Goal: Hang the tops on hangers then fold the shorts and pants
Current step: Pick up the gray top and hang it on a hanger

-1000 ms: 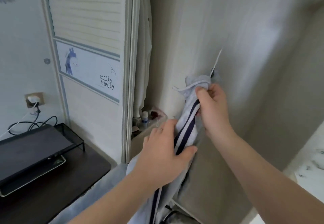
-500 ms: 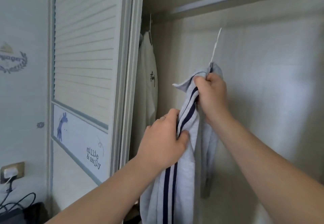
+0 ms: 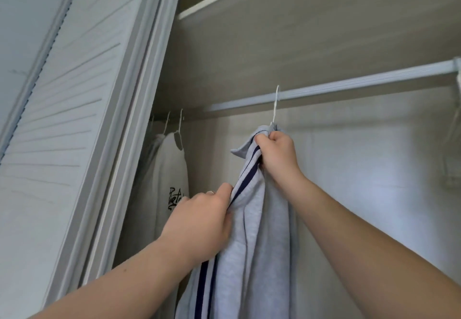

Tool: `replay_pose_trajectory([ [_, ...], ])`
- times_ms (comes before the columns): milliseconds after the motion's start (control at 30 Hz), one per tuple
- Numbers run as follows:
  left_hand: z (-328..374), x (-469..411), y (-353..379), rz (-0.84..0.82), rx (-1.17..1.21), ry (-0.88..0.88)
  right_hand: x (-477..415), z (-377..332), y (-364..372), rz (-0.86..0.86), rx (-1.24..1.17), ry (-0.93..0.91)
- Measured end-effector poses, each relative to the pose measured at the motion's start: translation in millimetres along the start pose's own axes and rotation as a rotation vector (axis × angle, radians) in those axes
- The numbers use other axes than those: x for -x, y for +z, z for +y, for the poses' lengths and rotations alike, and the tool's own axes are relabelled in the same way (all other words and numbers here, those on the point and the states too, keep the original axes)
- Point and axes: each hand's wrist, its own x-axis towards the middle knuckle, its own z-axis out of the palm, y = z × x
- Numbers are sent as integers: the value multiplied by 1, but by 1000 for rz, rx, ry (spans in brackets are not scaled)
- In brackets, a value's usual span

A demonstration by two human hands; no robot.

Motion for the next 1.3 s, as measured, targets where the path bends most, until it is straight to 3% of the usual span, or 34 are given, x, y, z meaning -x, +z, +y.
replay_pose_trajectory([
  [233, -12, -38, 4, 47, -24, -22, -42, -6, 9, 12, 74, -12],
  [400, -18, -50, 3, 40, 15, -43, -60, -15, 11, 16, 32, 143],
  [567, -19, -40, 10, -9, -7, -34, -44, -6, 12, -80, -34, 309],
  [700, -17, -31, 13, -15, 12, 2, -30, -13, 4, -106, -37, 348],
  [800, -13, -27, 14, -43, 73, 19, -20, -22, -1, -225, 41, 387],
  [900, -10, -20, 14, -102, 124, 21, -7, -29, -2, -251, 175, 316],
  [1067, -13, -4, 21, -301, 40, 23, 12, -37, -6, -217, 624, -37],
  [1300, -24, 7, 19, -449, -40, -15, 18, -48, -1, -278, 855, -173],
])
